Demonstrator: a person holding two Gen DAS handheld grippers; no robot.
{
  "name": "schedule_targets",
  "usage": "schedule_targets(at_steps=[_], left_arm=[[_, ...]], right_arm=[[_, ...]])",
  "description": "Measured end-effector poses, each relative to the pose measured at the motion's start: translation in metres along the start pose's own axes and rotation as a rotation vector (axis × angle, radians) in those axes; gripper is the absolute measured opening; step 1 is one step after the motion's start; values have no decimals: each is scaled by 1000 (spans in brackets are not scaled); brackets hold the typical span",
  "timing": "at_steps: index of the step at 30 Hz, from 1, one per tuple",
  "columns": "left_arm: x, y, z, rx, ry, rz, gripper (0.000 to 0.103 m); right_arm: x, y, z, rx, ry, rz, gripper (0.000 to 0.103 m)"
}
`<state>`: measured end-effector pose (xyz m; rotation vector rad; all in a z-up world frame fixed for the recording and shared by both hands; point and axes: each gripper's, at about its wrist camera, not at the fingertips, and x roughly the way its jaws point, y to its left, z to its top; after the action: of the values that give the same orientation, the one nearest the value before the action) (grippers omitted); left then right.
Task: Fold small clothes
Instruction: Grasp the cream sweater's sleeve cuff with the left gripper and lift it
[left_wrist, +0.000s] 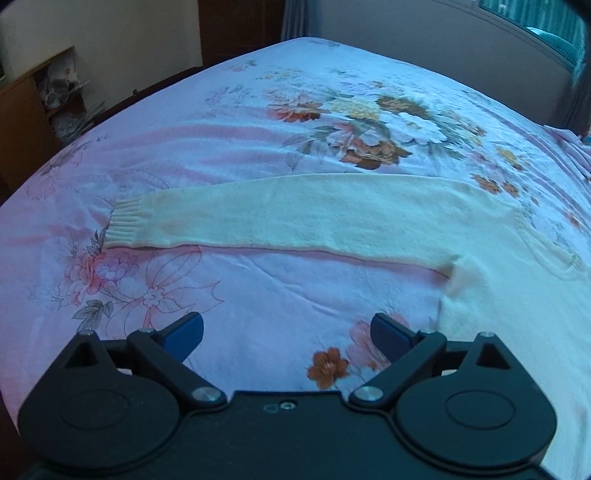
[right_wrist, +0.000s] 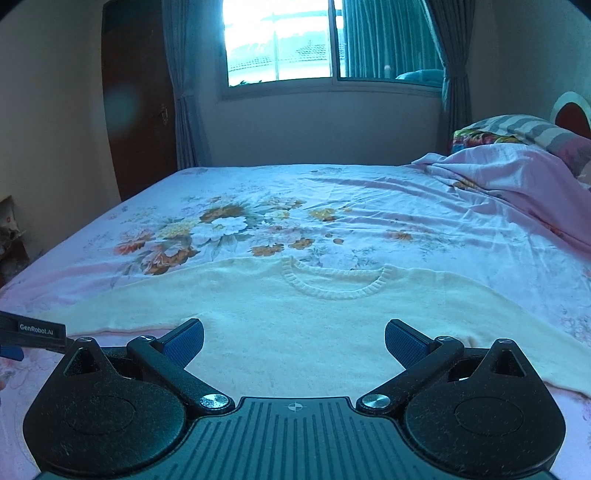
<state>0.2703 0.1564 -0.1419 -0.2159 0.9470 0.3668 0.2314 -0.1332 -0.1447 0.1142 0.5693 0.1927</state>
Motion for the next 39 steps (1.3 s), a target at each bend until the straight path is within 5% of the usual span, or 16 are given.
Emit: schedule_targets(at_steps=[12,23,26,28,32,33,39], left_arm=[[71,68,21,-287,159,0,80],[114,134,46,-613,110,-64,76],[120,146,53,-691,82,-71,67],[125,153,56,-721,64,-69,42],[131,167,56,-796,40,-109,24],[131,169,57,-798,34,-113,12],[121,156,66,-680,-23,-108,2]], right_arm=[[67,21,-4,-27,51,16,103],[97,27,-2,-22,75,28,103],[101,26,-5,-22,82,23,103],[103,25,-6,-21,84,21,103],[105,24,-7,-25,88,14,103],[106,23,-8,-25,90,12,103],[107,19,-12,-20,105,9,103]])
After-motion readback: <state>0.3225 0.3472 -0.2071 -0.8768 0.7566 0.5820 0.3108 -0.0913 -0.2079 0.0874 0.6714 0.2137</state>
